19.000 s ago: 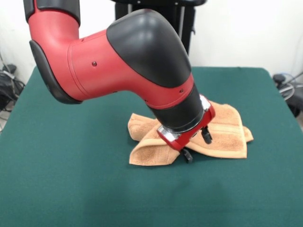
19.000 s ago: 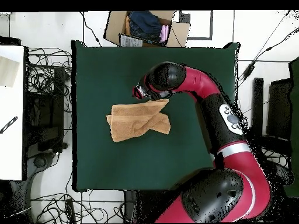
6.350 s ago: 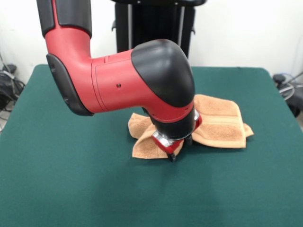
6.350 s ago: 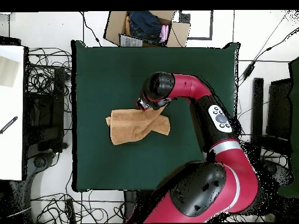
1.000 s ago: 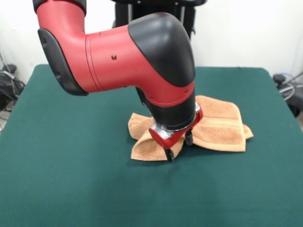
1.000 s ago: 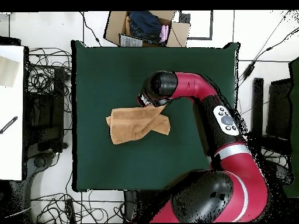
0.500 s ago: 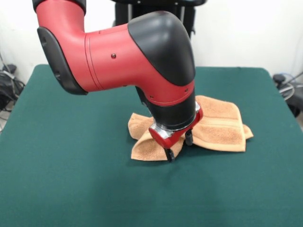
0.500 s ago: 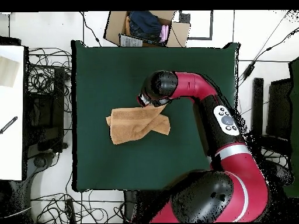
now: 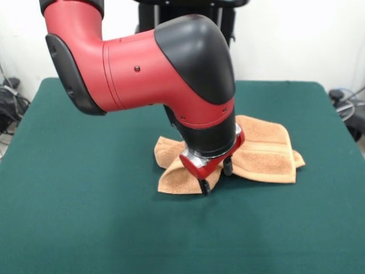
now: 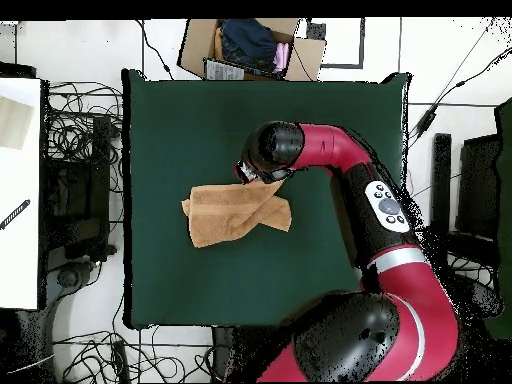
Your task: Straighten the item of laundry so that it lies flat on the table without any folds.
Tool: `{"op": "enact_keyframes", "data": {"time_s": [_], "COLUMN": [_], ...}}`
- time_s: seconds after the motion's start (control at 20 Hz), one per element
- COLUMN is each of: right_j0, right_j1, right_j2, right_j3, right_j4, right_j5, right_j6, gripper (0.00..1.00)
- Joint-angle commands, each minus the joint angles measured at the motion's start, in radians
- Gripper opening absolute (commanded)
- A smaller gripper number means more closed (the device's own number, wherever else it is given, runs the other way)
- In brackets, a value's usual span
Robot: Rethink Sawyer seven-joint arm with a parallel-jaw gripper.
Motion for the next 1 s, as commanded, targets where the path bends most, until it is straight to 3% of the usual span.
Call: {"op": "enact_keyframes", "data": {"time_s": [0.05, 1.0], "right_j0": [0.005, 0.006], "right_j1": [0.042, 0.124], "right_j2": [-0.052, -0.032], "right_j3": [0.036, -0.009], "right_j4": [0.019, 0.041], "right_j5": [0.096, 0.188], "right_j6": [0.028, -0.019], "gripper": [1.0, 1.0]}}
